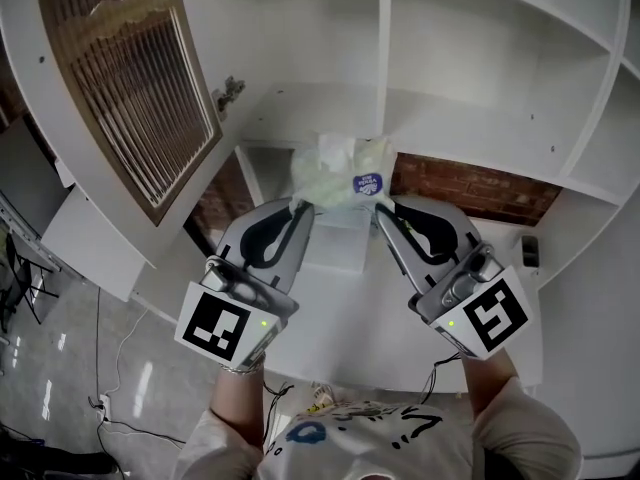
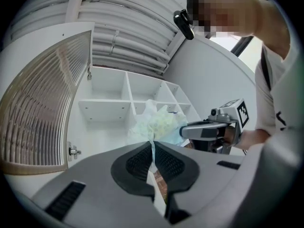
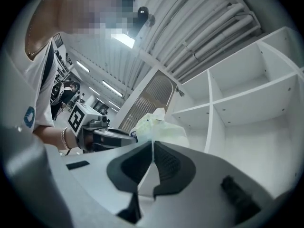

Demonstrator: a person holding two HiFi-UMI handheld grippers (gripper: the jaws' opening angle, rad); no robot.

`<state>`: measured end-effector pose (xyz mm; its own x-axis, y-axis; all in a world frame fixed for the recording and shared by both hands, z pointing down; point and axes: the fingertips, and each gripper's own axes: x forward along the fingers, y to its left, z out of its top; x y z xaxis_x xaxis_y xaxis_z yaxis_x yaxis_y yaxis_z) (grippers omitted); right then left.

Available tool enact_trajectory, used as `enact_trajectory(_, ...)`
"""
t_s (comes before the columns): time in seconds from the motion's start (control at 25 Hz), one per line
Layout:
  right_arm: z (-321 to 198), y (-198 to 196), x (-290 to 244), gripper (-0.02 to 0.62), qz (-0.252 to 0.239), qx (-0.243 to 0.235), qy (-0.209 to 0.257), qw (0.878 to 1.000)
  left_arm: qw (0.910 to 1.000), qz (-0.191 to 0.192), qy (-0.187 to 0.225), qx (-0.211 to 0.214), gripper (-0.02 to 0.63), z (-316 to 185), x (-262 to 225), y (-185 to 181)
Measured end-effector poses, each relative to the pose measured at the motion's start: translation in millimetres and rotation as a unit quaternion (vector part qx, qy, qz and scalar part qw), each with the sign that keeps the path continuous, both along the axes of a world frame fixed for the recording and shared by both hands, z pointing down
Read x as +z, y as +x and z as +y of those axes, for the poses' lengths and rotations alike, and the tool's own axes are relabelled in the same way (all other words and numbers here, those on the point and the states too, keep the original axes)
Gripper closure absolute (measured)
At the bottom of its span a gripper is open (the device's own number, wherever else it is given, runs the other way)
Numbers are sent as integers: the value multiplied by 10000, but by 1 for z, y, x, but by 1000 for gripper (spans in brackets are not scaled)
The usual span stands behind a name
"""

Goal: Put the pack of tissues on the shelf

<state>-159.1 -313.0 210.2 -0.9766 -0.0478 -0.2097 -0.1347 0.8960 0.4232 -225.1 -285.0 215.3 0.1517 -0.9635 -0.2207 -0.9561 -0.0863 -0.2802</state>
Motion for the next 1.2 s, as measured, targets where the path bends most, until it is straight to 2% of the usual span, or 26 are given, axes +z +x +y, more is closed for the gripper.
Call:
enact_trajectory(0.36, -7, -22, -43, 561, -229, 128, 426, 9987, 9994, -198, 285, 16, 584, -9, -39, -21)
enact_trajectory(0.68, -10, -32, -77, 561, -393, 279, 803, 9956, 9980, -160, 610, 56, 584, -17, -69, -32)
enact_trajectory(1.04, -22, -36, -108, 561, -563, 354, 939, 9934, 9975, -54, 674, 212, 584, -29, -97, -37)
enact_trajectory(1.2, -28, -43, -135, 561, -607, 312, 906, 9935, 9970, 38, 736, 247, 584, -37, -127, -46)
